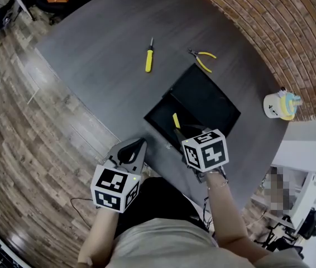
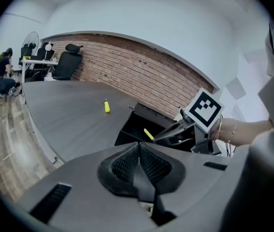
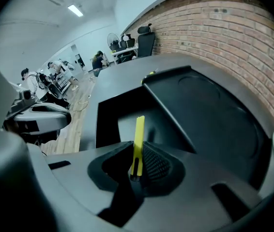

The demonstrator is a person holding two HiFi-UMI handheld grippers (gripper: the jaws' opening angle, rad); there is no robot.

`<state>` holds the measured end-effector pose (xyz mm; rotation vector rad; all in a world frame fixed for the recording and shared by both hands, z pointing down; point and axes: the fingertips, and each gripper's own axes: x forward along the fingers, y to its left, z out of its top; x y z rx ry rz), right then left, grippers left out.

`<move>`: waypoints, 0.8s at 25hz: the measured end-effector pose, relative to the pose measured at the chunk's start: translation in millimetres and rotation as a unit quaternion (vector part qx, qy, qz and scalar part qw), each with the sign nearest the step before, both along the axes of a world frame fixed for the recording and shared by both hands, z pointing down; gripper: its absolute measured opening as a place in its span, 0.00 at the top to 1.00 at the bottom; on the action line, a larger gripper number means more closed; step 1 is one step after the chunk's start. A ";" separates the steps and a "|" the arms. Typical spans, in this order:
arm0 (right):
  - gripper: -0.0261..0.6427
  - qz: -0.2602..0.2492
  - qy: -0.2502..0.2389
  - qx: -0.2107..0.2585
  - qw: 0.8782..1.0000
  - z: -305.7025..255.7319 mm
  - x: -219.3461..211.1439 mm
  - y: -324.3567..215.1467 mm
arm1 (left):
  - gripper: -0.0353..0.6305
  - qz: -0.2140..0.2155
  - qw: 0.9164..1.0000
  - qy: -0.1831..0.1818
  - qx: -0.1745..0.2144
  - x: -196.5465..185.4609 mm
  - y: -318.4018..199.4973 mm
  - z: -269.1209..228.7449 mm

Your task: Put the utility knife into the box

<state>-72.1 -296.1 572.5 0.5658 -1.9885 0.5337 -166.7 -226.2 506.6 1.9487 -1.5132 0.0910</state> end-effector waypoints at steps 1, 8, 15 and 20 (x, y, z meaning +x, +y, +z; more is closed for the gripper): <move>0.86 0.002 0.003 -0.006 1.000 2.2 -0.2 0.9 | 0.91 -0.002 1.000 0.003 -0.001 -1.0 0.0 0.6; 0.86 -0.017 0.066 -0.003 0.998 19.0 5.9 2.9 | 0.91 -0.004 1.000 0.005 0.009 -4.3 1.8 -5.1; 0.85 -0.028 0.076 -0.001 0.997 20.8 6.5 3.6 | 0.91 0.000 1.000 0.005 0.013 -1.6 3.9 -8.1; 0.78 -0.009 0.051 0.006 0.999 12.6 5.2 4.0 | 0.91 0.007 1.000 -0.003 0.019 -1.8 5.0 -12.1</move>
